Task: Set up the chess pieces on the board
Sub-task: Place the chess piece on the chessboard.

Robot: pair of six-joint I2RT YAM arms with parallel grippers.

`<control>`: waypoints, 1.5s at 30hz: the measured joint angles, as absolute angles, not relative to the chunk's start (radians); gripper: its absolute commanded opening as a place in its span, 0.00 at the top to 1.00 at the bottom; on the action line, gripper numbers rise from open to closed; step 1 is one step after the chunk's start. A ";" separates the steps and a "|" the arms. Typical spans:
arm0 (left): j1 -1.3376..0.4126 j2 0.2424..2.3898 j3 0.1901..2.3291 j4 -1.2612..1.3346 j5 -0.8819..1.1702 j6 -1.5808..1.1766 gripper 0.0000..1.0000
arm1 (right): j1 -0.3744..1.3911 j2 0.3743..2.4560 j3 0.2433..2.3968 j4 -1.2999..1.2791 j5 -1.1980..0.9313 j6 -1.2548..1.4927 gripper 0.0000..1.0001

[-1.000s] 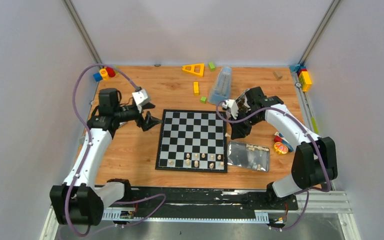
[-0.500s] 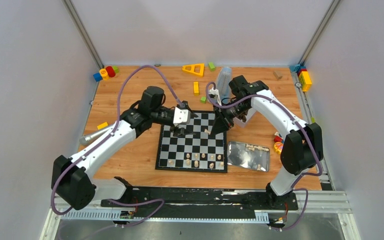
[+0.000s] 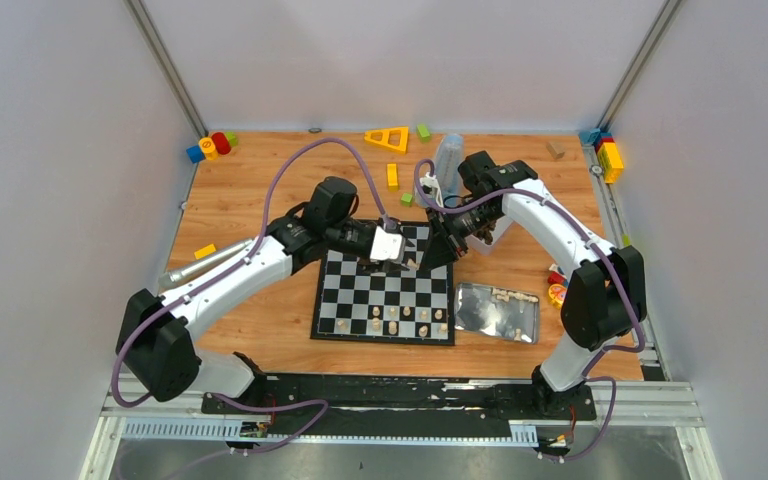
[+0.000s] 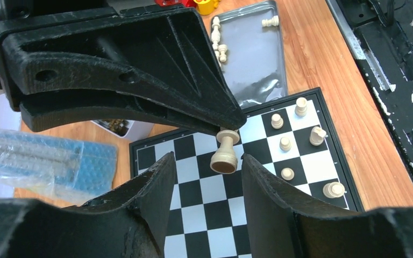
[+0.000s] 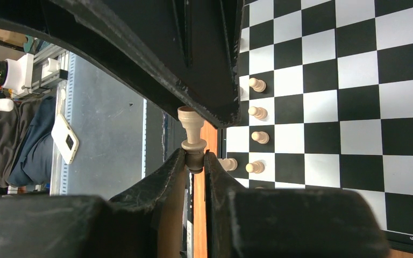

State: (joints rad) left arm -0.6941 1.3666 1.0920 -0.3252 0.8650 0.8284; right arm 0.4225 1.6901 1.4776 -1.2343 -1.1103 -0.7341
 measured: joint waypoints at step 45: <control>-0.658 1.395 1.012 0.142 0.667 0.093 1.00 | 0.252 1.574 1.390 -0.676 -1.161 -0.112 0.51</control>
State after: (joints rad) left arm -0.6582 1.3949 1.0119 0.1425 0.6674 0.0929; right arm 0.2516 1.5738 1.3899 -0.6758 -1.1610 -0.1123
